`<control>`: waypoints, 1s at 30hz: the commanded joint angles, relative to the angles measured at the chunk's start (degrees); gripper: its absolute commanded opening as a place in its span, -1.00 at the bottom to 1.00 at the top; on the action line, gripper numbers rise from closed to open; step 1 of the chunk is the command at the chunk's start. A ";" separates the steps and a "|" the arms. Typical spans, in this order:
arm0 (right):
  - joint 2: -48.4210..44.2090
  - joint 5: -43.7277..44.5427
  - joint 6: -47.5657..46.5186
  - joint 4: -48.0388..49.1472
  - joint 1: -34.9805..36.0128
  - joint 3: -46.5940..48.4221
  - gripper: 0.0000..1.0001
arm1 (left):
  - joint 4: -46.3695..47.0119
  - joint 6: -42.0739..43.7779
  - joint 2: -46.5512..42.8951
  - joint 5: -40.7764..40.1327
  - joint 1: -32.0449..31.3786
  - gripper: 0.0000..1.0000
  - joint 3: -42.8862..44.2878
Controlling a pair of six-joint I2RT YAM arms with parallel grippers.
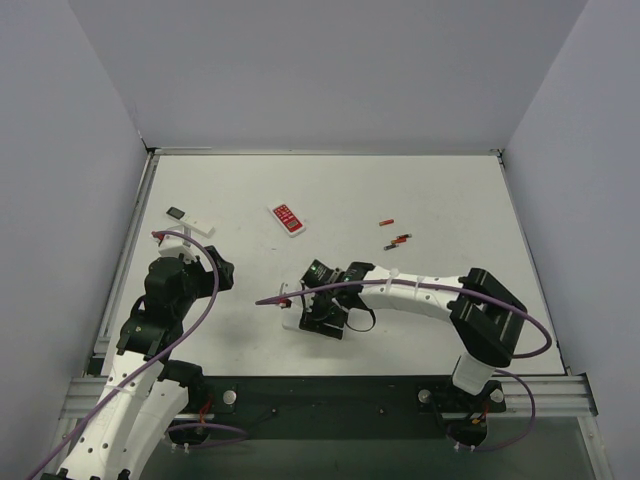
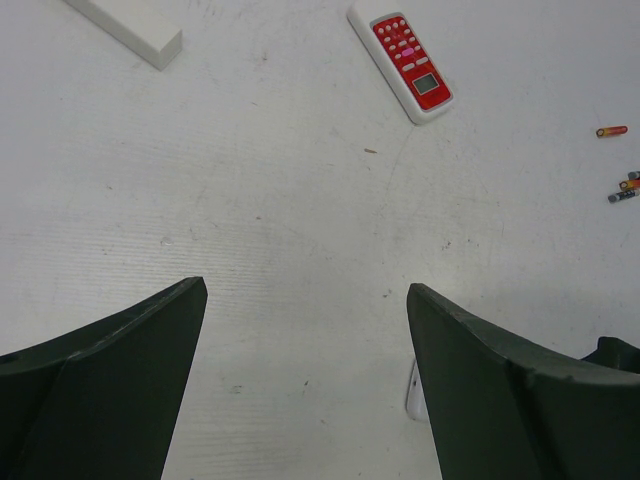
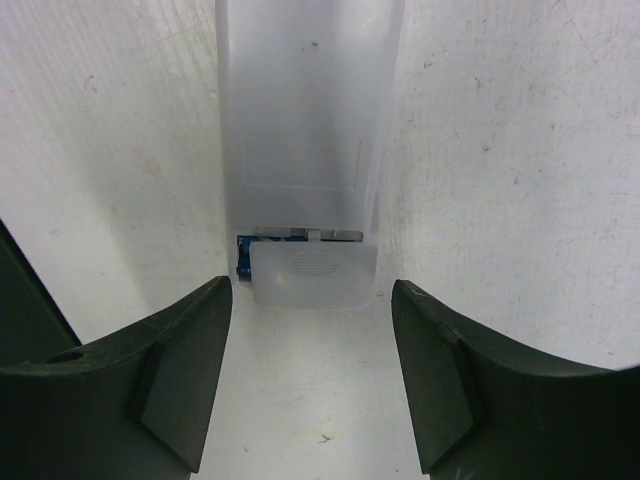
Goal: Load the batteries into the remote control
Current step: Load the battery cover into the remote control.
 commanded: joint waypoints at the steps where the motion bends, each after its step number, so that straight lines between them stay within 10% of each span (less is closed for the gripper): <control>1: -6.21 -1.45 2.87 -2.12 0.35 2.44 0.23 | 1.88 0.47 -0.17 0.86 0.29 0.85 0.40; 15: -17.82 -2.94 24.06 5.42 -7.12 -7.75 0.13 | 3.02 -2.69 6.94 10.43 -2.60 0.85 -0.39; 30: -14.83 -9.54 26.18 18.26 -13.01 -16.45 -0.14 | 6.52 -9.37 29.97 -3.45 -29.59 0.78 2.42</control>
